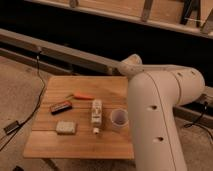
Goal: Push the ceramic bowl across the table
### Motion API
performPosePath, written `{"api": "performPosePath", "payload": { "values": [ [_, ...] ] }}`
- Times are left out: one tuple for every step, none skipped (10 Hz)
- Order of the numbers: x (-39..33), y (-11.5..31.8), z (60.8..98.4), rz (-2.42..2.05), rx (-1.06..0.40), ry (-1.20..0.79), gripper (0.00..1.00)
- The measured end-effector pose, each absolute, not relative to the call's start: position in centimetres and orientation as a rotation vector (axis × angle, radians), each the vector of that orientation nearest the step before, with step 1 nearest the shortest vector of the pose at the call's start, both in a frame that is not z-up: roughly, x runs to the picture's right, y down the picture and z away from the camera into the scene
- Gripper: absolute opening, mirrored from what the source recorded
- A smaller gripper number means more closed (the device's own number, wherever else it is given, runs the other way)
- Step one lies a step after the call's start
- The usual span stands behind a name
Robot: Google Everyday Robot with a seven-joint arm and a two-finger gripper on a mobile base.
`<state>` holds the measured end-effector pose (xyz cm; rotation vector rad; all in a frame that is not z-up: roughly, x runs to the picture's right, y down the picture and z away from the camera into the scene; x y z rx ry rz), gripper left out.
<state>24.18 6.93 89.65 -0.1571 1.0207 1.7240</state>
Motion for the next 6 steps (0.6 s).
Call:
{"api": "performPosePath", "payload": {
  "values": [
    [24.9,7.2,89.3,1.729,-0.153,1.036,0.65],
    [25.3,7.3,89.1,1.732,-0.150,1.045,0.65],
    [25.9,7.4,88.9,1.735,-0.145,1.056,0.65],
    [26.4,7.5,88.7,1.737,-0.141,1.066,0.65],
    [27.2,7.5,88.5,1.741,-0.130,1.082,0.65],
    [27.7,7.6,88.5,1.744,-0.122,1.091,0.65]
  ]
}}
